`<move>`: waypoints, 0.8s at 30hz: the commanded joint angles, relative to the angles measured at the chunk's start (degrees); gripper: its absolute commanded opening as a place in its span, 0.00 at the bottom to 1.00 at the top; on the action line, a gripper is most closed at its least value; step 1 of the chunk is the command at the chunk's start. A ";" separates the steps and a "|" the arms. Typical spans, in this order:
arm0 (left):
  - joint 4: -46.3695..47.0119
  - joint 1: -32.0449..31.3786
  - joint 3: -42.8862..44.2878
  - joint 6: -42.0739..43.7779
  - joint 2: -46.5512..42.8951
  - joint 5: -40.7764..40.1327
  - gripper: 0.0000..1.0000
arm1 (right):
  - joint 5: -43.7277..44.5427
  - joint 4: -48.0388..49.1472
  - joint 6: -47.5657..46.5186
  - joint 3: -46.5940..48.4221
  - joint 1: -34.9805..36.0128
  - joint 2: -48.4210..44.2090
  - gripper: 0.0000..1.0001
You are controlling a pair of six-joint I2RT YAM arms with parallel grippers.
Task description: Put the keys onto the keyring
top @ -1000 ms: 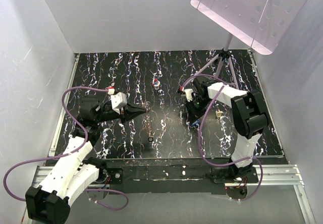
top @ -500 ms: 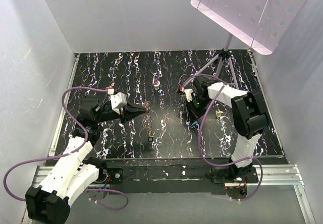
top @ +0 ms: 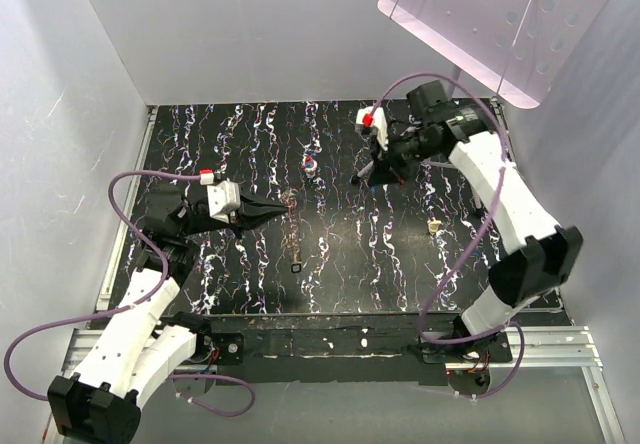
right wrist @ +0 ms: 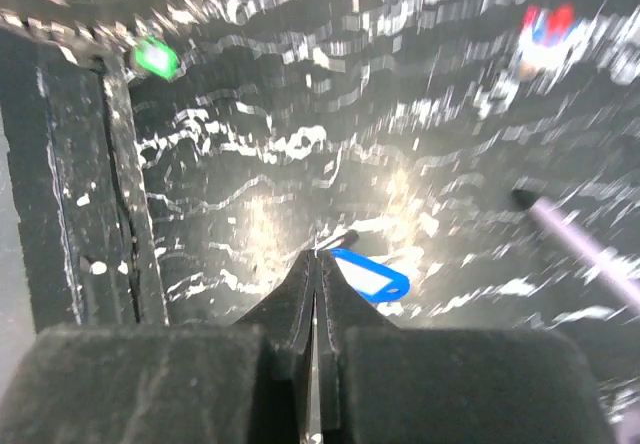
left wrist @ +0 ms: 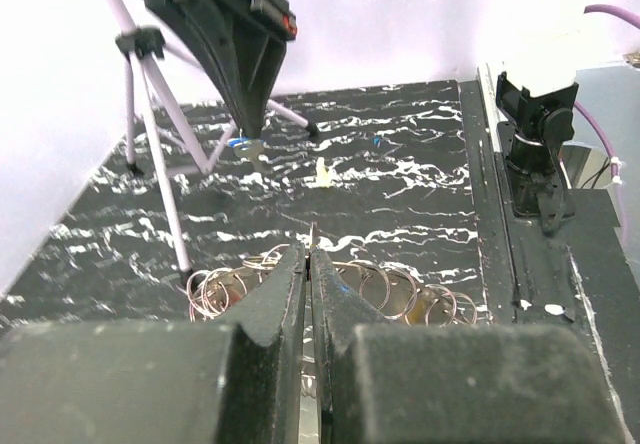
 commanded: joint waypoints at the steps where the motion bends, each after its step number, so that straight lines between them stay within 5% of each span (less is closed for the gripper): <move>1: 0.56 0.23 5.64 3.61 0.75 3.83 0.00 | -12.94 -6.59 -12.84 7.39 1.76 -6.03 0.01; 11: 12.60 0.32 0.12 -0.08 -2.49 2.97 0.00 | -3.58 6.57 -17.26 4.78 18.45 -11.57 0.01; 17: 9.17 -0.03 -2.79 3.87 -6.97 -0.82 0.00 | 8.47 14.94 -16.90 0.37 25.05 -12.63 0.01; 24: 4.96 -1.87 -3.93 8.26 -7.77 -4.86 0.00 | 12.62 23.54 -13.74 -2.61 28.75 -13.07 0.01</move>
